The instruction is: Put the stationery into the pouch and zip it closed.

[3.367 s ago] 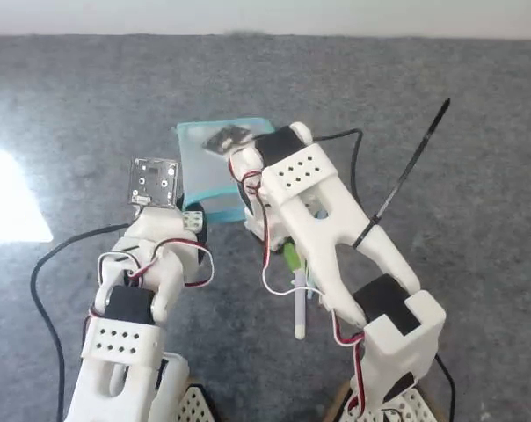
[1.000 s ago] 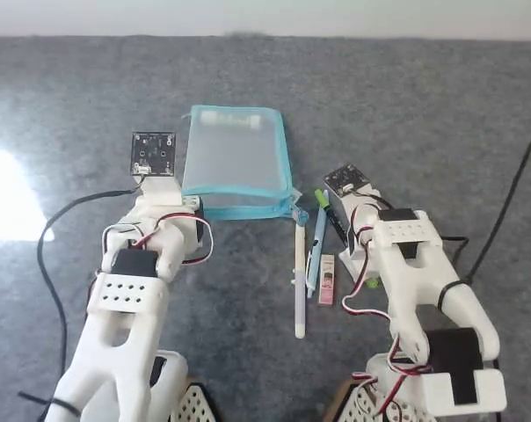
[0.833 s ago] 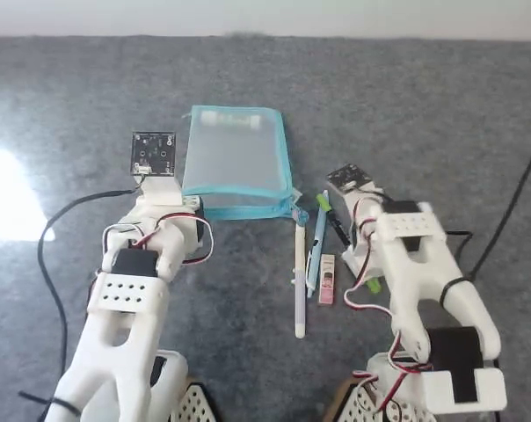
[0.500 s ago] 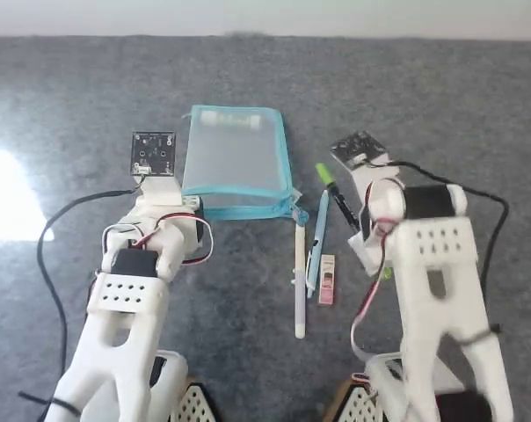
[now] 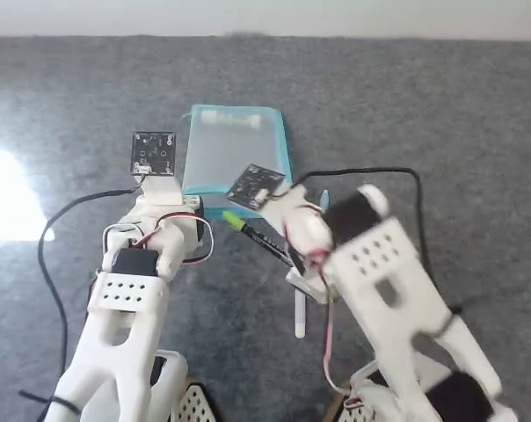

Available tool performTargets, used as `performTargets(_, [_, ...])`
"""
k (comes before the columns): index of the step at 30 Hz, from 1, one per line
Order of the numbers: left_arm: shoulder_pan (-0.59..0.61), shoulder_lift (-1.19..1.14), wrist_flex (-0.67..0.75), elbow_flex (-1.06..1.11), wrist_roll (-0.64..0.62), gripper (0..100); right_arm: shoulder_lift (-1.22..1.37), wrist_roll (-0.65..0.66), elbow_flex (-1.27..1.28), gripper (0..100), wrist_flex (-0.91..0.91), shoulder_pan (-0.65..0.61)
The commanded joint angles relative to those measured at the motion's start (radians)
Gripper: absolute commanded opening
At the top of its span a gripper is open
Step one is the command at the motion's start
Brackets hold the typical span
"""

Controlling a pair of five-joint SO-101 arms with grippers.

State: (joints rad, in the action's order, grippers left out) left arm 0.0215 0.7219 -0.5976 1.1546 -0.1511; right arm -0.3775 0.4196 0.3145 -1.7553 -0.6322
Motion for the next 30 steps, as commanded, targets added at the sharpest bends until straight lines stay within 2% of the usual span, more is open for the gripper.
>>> performTargets(1, [0.002,-0.008,0.014,-0.012,-0.018,1,0.093,-0.015,-0.086,0.8,-0.038,-0.004])
performTargets(9, [0.002,-0.008,0.014,-0.012,-0.018,1,0.262,-0.11,-0.325,0.8,-0.038,0.116])
performTargets(20, [0.002,-0.005,0.015,0.005,-0.017,1,0.581,-0.264,-0.726,0.9,-0.038,0.117])
performTargets(23, [-0.025,-0.006,0.015,0.007,-0.015,1,0.67,-0.264,-0.872,1.6,-0.038,0.09])
performTargets(25, [-0.055,-0.003,0.017,0.021,-0.014,1,0.711,-0.253,-0.951,6.2,-0.038,0.064])
performTargets(30, [-0.052,-0.002,0.029,0.025,-0.014,1,0.742,-0.245,-1.051,28.1,-0.036,0.005])
